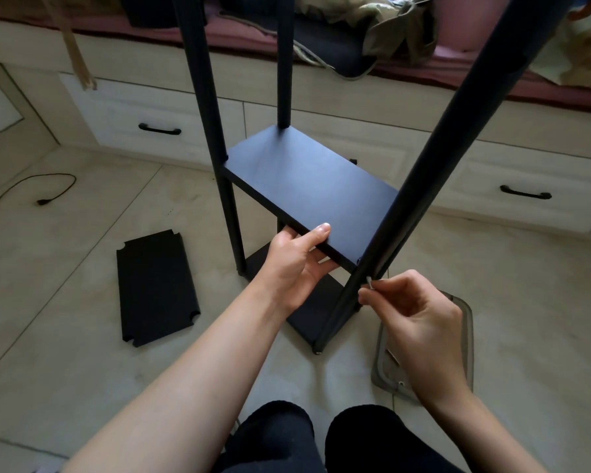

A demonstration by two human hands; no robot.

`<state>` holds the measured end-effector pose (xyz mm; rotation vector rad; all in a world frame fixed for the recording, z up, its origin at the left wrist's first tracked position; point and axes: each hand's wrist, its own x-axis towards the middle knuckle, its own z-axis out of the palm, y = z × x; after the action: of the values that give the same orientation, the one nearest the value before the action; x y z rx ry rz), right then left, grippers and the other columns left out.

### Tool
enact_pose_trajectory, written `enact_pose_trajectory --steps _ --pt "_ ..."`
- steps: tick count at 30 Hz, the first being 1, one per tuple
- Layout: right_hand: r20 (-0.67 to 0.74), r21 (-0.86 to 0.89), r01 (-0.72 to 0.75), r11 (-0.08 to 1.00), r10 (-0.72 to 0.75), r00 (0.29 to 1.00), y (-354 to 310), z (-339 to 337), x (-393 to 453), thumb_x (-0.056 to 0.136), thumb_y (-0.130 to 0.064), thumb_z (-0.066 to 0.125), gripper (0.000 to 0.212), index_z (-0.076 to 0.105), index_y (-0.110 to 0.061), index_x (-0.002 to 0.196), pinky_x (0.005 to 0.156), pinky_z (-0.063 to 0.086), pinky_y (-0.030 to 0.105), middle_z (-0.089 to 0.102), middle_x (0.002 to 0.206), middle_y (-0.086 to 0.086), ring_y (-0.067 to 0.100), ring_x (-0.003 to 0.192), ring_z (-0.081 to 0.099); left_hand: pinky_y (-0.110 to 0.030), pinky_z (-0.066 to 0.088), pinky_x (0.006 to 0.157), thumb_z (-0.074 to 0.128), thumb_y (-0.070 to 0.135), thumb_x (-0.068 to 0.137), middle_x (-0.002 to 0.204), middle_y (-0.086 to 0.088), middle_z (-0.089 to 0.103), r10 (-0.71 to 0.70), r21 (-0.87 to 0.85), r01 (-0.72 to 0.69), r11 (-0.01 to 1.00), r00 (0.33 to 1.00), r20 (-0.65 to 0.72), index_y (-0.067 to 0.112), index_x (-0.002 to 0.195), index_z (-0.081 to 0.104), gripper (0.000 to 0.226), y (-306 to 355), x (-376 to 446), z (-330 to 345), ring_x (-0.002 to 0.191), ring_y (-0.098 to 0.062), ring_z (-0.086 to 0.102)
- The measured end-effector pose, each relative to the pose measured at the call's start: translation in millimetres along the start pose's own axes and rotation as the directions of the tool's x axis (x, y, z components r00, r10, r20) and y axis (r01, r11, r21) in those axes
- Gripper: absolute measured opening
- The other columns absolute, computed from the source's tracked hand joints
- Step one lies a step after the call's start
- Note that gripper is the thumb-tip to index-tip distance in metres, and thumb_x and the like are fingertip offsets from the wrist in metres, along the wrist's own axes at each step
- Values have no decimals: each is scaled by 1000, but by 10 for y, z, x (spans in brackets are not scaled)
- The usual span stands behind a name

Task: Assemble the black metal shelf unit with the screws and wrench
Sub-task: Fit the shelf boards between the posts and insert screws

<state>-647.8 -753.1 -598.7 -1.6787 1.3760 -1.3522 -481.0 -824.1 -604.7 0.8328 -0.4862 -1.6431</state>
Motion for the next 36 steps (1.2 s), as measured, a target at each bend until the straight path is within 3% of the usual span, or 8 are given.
enact_pose_trajectory --steps 13,15,18,20,25,29,33,36 --pt "1 -359 218 908 -233 972 -19 -20 47 71 -5 85 16 69 -9 75 69 48 12 69 74 -8 6 70 64 -45 60 81 56 4 99 136 -20 61 -16 -52 15 999 1000 -11 4 137 51 39 -24 -1 26 117 -37 64" --pt "3 -312 180 933 -189 982 -37 -25 47 72 -9 84 15 69 -10 75 67 53 23 70 73 -8 8 67 67 -44 60 80 57 5 99 134 -19 62 -15 -60 15 998 1000 -11 4 137 51 39 -35 13 21 116 -36 65" --pt "-2 -64 -54 997 54 999 -78 -43 61 76 -12 82 13 70 -17 72 69 57 39 72 68 1 16 67 71 -43 60 79 57 6 99 133 -19 63 -11 -63 10 998 1000 -3 5 137 52 39 -45 23 13 112 -34 67" --pt "3 -18 -133 991 134 991 -96 -51 67 76 -16 81 14 69 -18 71 69 57 43 72 69 3 19 68 71 -41 60 78 57 6 99 132 -18 63 -8 -66 8 998 1000 1 6 137 52 38 -49 27 16 110 -32 67" --pt "32 -110 -63 992 67 997 -101 -53 94 74 -29 80 19 64 -27 85 68 56 38 70 76 -3 14 69 68 -42 60 76 56 4 99 133 -19 62 -5 -81 5 997 1000 7 5 137 51 38 -43 21 31 106 -31 68" --pt "201 5 -169 986 165 966 -97 -135 270 69 -13 83 70 49 -43 122 71 57 30 64 80 2 18 73 66 -42 60 76 55 3 100 127 -17 65 -2 -93 3 996 1000 11 5 134 54 34 -33 2 42 103 -30 69" --pt "348 -41 -160 986 164 923 -201 -203 405 63 -19 80 57 59 -21 116 72 56 44 58 71 7 25 69 60 -41 61 75 56 2 99 121 -14 68 1 -99 1 995 1000 19 7 129 56 30 -28 -13 66 99 -28 71" --pt "381 -46 -161 986 166 910 -262 -226 415 58 -17 80 61 59 -18 115 72 57 47 59 71 18 29 66 62 -40 61 75 56 3 99 120 -13 68 12 -109 -10 994 1000 16 8 127 57 28 -22 -25 72 99 -27 70"
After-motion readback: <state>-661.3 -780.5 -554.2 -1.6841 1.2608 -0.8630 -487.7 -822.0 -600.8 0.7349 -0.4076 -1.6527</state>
